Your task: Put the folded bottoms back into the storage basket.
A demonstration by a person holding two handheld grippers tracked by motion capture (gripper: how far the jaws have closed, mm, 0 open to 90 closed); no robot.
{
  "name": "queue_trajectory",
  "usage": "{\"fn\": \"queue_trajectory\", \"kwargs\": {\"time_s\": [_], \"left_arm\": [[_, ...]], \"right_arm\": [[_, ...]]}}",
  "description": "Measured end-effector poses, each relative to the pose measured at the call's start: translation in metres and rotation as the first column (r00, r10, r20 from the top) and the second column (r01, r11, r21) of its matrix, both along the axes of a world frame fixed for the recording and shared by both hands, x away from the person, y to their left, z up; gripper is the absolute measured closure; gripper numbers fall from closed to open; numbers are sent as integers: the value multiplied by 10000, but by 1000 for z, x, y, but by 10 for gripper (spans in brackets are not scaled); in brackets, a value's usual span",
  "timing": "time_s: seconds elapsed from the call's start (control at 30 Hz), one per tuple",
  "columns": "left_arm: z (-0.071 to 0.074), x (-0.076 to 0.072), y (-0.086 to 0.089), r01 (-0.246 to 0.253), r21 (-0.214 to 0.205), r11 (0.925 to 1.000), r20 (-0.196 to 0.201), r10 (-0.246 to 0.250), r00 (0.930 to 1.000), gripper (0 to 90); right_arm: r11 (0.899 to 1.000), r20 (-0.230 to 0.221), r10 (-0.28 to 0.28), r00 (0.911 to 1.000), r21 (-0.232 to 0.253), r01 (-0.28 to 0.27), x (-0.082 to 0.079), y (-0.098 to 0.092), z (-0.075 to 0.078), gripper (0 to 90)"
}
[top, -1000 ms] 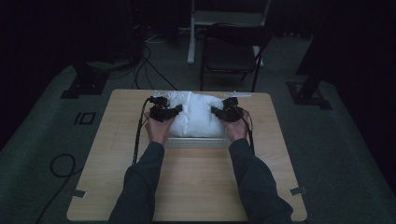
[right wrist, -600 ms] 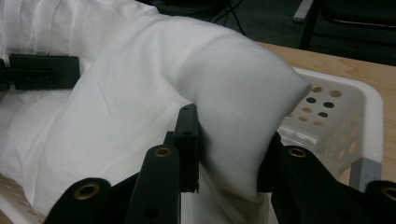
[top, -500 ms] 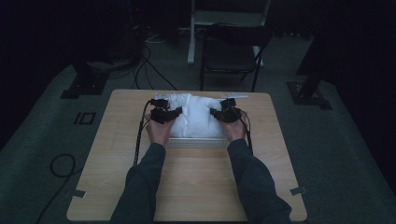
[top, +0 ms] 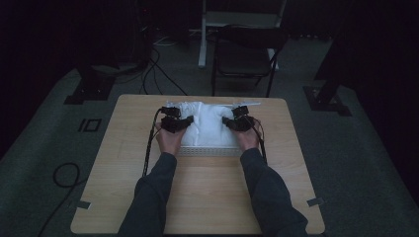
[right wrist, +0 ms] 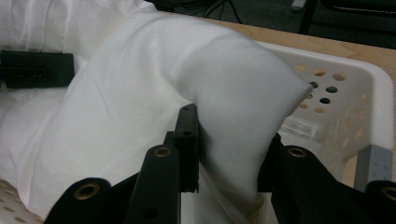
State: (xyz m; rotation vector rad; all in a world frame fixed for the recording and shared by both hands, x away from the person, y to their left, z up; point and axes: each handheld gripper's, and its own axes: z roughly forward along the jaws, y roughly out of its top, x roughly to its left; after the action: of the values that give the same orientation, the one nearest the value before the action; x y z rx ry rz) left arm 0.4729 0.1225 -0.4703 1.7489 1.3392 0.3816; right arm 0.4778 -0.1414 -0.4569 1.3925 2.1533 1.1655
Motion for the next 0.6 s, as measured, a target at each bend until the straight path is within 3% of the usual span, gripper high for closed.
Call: {"fn": "queue_trajectory", "kwargs": {"time_s": [0.23,0.5,0.57,0.6], "left_arm": [[-2,1,-2,-69,118,9999,-128,71,9999,604],[-4,0,-9,-22,676,9977,-545,59,9985,598],[-5,0,-10,-153,880,9960,-834,226,9963,587],[-5,1,-10,-244,932,9953,-1230,359,9918,566]], "right_arm": [[10000,-132,-67,9999,-71,66,2,0,-4,710],[9994,-622,-193,9979,-291,175,3,-1,-13,709],[9993,-880,-140,9960,-369,107,4,-1,-15,706],[9992,-1005,-128,9949,-396,88,5,-2,-17,700]]}}
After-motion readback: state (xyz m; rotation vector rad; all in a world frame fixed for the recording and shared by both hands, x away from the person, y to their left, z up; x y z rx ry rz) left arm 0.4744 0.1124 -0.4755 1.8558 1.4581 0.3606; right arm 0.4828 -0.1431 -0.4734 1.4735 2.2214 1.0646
